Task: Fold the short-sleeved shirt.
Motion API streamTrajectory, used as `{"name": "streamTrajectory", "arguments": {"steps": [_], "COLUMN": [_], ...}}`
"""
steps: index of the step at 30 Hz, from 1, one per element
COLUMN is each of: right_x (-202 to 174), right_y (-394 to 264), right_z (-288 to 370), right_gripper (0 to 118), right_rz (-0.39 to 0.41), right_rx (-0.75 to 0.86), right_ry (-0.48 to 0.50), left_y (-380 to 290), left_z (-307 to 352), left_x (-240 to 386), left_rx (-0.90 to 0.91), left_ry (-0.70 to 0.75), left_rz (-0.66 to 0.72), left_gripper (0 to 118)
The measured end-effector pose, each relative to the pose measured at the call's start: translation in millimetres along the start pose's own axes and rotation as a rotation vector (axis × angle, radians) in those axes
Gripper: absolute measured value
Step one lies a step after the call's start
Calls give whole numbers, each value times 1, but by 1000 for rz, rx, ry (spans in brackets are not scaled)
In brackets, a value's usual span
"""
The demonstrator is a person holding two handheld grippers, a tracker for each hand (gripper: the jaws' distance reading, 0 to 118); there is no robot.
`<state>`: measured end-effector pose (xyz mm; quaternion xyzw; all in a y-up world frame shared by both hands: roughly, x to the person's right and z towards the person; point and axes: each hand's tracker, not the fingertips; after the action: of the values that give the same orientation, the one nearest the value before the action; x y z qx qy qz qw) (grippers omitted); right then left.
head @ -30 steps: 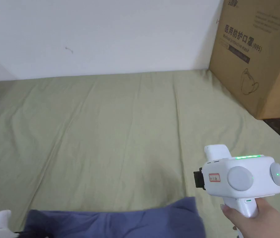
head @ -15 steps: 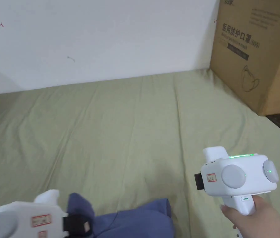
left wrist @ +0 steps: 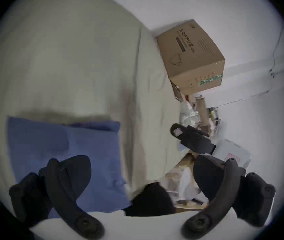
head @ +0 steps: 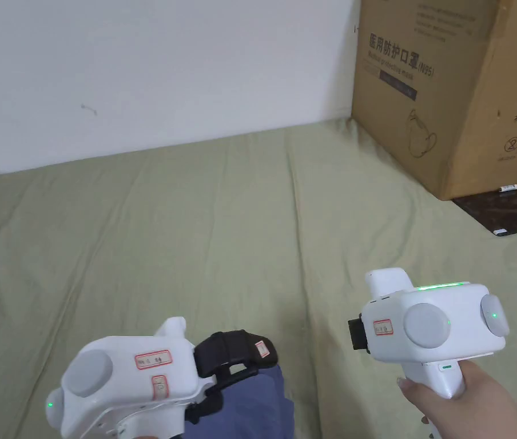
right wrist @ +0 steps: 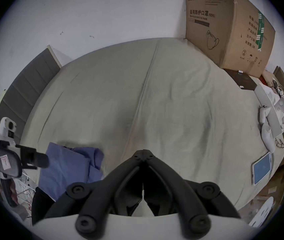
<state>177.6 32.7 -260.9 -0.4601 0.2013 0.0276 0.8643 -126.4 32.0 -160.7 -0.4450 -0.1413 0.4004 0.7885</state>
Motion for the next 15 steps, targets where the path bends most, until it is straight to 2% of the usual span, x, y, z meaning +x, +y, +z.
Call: {"name": "streamTrajectory", "arguments": {"steps": [1, 2, 3, 4, 6, 11, 15], "right_x": [1, 1, 1, 0, -2, -4, -3], "right_y": [1, 1, 2, 2, 2, 0, -2], "right_z": [-1, -1, -1, -2, -3, -8, -9], "right_gripper": [0, 0, 0, 0, 0, 0, 0], "right_rz": [-2, -5, -8, -9, -9, -8, -1], "right_rx": [1, 2, 3, 5, 9, 11, -3], "right_ry": [1, 3, 6, 9, 15, 27, 23], "left_y": [1, -2, -4, -7, -9, -20, -30], "left_z": [8, 19, 24, 27, 18, -25, -78], "left_x": [-1, 3, 3, 3, -3, -13, -12], "left_rx": [5, 33, 55, 58, 6, -146, -223], "left_ry": [55, 111, 169, 226, 324, 215, 233], "left_rz": [-47, -102, -145, -191, -242, -204, -204], "left_gripper": [94, 61, 9, 1, 1, 1, 1]}}
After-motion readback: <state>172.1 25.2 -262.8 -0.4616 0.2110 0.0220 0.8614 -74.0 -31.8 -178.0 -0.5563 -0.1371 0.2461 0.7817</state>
